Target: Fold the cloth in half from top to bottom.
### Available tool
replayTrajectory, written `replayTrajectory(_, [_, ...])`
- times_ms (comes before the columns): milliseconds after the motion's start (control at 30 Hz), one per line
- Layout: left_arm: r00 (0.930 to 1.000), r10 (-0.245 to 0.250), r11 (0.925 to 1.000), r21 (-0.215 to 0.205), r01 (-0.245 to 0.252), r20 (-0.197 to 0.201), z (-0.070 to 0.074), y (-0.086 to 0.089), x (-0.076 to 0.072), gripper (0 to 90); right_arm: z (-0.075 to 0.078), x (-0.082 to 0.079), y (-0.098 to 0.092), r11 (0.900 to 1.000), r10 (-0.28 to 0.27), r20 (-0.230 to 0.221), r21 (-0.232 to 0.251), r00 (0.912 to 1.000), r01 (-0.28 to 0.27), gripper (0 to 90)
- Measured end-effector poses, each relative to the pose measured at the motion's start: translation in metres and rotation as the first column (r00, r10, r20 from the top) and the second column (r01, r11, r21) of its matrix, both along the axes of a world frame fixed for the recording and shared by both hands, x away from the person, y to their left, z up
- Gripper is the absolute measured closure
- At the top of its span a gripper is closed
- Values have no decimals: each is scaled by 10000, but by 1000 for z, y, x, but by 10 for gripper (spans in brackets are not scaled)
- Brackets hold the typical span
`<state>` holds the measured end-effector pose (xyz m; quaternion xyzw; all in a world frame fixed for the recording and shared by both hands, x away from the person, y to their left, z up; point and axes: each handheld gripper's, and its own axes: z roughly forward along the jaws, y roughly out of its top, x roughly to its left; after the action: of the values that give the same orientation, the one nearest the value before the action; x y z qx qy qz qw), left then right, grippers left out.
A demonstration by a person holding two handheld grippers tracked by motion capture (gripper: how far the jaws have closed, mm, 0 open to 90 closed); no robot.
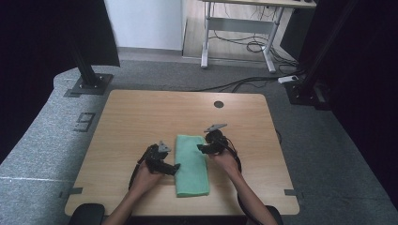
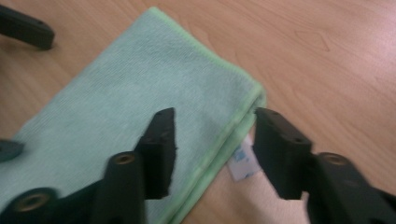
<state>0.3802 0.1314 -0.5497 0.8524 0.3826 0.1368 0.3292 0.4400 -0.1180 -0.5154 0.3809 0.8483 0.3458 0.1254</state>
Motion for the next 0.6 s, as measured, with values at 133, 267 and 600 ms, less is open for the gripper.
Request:
replayTrajectory(133, [10000,-9,10000,28,9,-2,0,0,0,0,-1,13,5,9998,-117,-20,-180,9999,117,607])
replayTrajectory(267, [10000,13,10000,15,-13,3,0,0,0,0,-2,24,8,9996,-229,-84,-180,9997,227,631])
replayTrajectory(600, [10000,39,10000,20,-39,-3,0,0,0,0,-13,42,13,9955,-424,-125,-858,9990,412,579])
